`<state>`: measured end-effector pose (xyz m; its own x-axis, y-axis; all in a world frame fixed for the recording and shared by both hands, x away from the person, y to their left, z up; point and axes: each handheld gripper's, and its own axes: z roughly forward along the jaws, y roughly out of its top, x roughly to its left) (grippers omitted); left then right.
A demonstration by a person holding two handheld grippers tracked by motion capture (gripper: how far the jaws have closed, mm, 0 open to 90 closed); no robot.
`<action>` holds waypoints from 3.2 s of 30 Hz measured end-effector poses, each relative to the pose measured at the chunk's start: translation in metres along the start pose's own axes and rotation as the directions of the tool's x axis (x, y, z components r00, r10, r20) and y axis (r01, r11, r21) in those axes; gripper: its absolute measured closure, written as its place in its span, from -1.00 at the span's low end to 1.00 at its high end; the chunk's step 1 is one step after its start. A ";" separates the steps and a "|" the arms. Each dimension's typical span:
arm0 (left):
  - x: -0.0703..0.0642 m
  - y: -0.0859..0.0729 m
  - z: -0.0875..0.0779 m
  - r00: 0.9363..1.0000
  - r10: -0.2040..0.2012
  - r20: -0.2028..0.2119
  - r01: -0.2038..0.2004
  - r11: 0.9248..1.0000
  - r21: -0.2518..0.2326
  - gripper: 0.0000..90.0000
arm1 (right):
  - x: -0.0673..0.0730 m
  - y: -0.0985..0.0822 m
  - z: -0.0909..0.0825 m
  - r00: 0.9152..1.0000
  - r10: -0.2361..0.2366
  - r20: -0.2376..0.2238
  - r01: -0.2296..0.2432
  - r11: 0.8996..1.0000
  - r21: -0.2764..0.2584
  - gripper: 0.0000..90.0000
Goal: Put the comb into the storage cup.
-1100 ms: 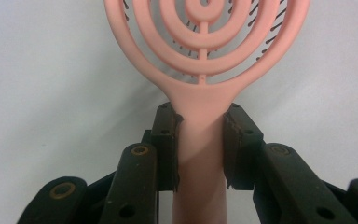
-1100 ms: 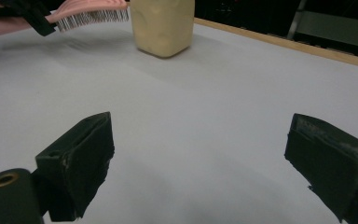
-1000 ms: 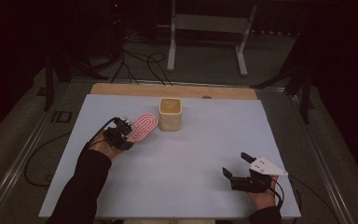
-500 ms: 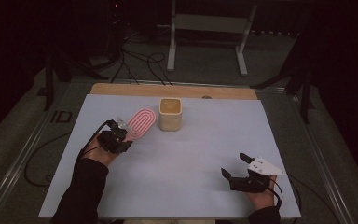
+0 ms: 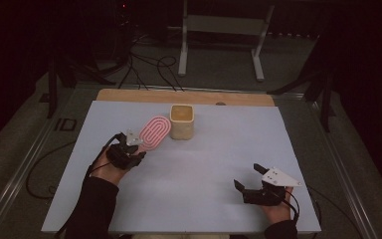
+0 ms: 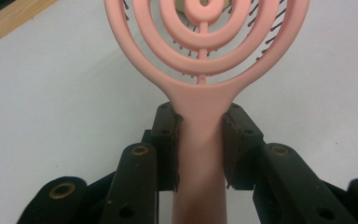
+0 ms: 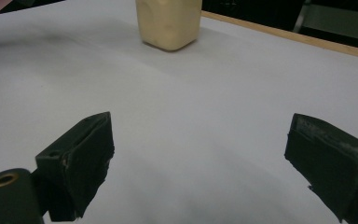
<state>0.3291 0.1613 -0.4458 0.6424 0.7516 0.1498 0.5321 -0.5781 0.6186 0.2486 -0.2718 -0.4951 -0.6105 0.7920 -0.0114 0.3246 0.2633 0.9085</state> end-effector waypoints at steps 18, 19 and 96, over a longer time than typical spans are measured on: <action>-0.016 0.003 -0.007 0.998 0.038 0.045 -0.032 0.992 -0.122 0.56 | 0.004 0.005 0.003 1.000 0.028 -0.013 -0.028 1.000 0.002 -0.83; -0.017 0.004 -0.007 0.998 0.047 0.040 -0.041 0.991 -0.126 0.56 | 0.004 0.006 0.003 0.999 0.033 -0.013 -0.033 0.999 0.000 -0.83; -0.056 0.015 -0.011 0.994 0.105 -0.005 -0.103 0.959 -0.265 0.56 | 0.058 0.146 0.081 0.964 0.070 -0.258 -0.075 0.997 -0.010 -0.83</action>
<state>0.2949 0.1135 -0.4365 0.6923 0.6880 0.2179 0.2976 -0.5472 0.7823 0.3191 -0.1426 -0.3975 -0.7519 0.6394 0.1605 0.3621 0.1972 0.9110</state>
